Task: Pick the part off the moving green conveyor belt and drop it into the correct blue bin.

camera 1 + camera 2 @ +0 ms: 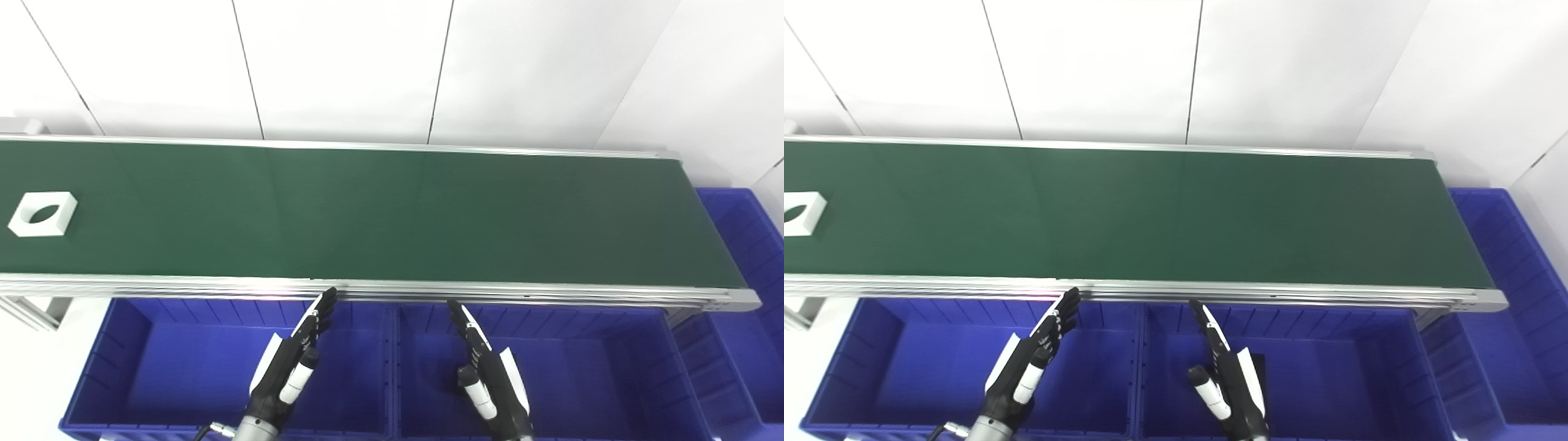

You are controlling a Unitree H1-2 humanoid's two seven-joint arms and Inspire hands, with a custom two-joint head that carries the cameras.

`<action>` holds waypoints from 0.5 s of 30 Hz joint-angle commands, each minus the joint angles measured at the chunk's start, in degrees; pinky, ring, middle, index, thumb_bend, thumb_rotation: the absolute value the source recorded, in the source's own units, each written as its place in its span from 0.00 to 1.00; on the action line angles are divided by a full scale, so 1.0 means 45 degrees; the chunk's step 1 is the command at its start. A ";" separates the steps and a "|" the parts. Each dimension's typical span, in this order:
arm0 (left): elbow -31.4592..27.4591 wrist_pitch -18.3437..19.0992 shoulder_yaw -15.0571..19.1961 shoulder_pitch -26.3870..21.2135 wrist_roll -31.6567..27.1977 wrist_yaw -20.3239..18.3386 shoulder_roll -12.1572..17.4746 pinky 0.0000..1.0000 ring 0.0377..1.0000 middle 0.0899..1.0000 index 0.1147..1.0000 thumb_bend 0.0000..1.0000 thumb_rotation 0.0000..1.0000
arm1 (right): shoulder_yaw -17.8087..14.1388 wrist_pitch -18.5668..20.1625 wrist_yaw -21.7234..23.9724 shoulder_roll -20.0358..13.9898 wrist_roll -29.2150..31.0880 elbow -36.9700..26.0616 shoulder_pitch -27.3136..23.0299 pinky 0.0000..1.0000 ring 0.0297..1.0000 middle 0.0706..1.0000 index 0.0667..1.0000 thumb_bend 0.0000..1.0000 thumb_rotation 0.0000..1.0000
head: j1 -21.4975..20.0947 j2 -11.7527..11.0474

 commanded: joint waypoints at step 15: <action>-0.0079 -0.0507 -0.0015 -0.0199 -0.0153 -0.0254 -0.0012 1.00 0.99 0.97 0.94 0.84 1.00 | 0.0119 -0.0645 -0.0226 0.0123 -0.0056 0.0048 -0.0249 0.96 0.96 0.96 0.94 0.84 1.00 | 0.0034 -0.0028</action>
